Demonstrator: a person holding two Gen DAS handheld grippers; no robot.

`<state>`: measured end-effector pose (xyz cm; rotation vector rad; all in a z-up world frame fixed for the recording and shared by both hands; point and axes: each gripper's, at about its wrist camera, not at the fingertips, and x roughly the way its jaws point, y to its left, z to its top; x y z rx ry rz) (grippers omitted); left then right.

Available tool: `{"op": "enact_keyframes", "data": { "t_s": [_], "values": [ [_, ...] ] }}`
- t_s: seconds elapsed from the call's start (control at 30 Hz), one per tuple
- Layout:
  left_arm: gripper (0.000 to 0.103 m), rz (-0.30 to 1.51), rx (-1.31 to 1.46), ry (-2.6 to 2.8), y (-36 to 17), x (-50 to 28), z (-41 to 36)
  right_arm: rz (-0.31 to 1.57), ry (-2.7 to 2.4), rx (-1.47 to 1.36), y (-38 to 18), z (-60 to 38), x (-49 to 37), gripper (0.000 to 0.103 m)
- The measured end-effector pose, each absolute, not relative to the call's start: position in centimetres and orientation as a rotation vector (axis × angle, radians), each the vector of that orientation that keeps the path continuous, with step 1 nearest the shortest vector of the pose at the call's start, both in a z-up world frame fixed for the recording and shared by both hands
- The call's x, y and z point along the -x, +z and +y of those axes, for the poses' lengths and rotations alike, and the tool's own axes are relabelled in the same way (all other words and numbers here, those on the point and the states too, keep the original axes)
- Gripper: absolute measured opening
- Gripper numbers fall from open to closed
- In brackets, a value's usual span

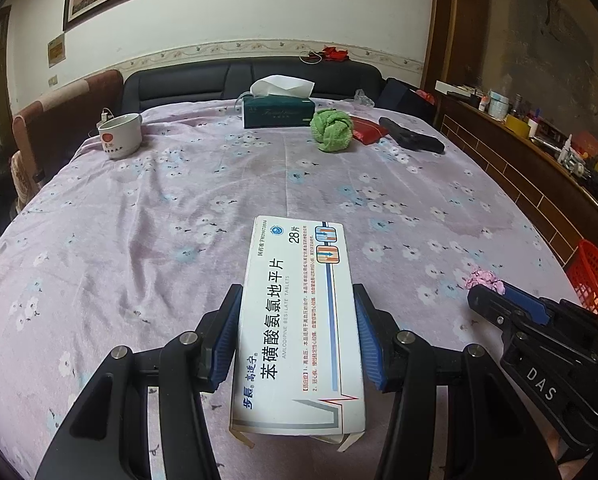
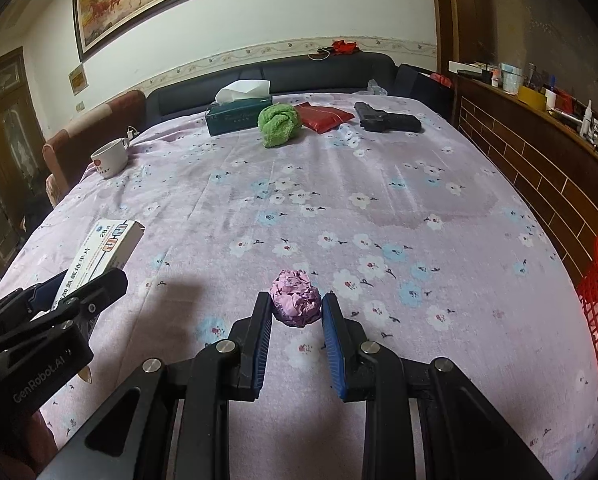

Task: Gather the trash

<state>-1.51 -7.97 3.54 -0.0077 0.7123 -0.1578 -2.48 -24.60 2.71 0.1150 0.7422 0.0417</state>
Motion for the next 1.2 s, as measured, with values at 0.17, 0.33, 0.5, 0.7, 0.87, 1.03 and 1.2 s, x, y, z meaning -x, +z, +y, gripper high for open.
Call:
{"op": "enact_keyframes", "data": {
  "t_s": [0.17,0.33,0.5,0.7,0.87,1.03,1.2],
  "values": [
    [0.051,0.709,-0.009,-0.162,3.6,2.1,-8.7,0.736,0.045,-0.123,2.9,-24.9,3.1,0.027],
    [0.051,0.709,-0.025,-0.168,3.6,2.5,-9.4,0.729,0.046,-0.131,3.0,-25.2,3.6,0.027],
    [0.051,0.708,-0.040,-0.173,3.6,2.8,-10.2,0.725,0.041,-0.141,3.0,-25.8,4.1,0.027],
    [0.051,0.707,-0.062,-0.187,3.7,3.2,-11.4,0.719,0.027,-0.159,3.1,-26.9,4.6,0.027],
    [0.051,0.703,-0.081,-0.202,3.8,3.6,-12.5,0.711,0.008,-0.175,3.3,-28.0,5.1,0.027],
    [0.051,0.702,-0.096,-0.214,3.9,3.9,-13.5,0.707,-0.008,-0.195,3.4,-29.2,5.7,0.027],
    [0.051,0.701,-0.107,-0.226,3.9,4.2,-14.2,0.704,-0.018,-0.198,3.5,-29.9,6.1,0.027]
  ]
}}
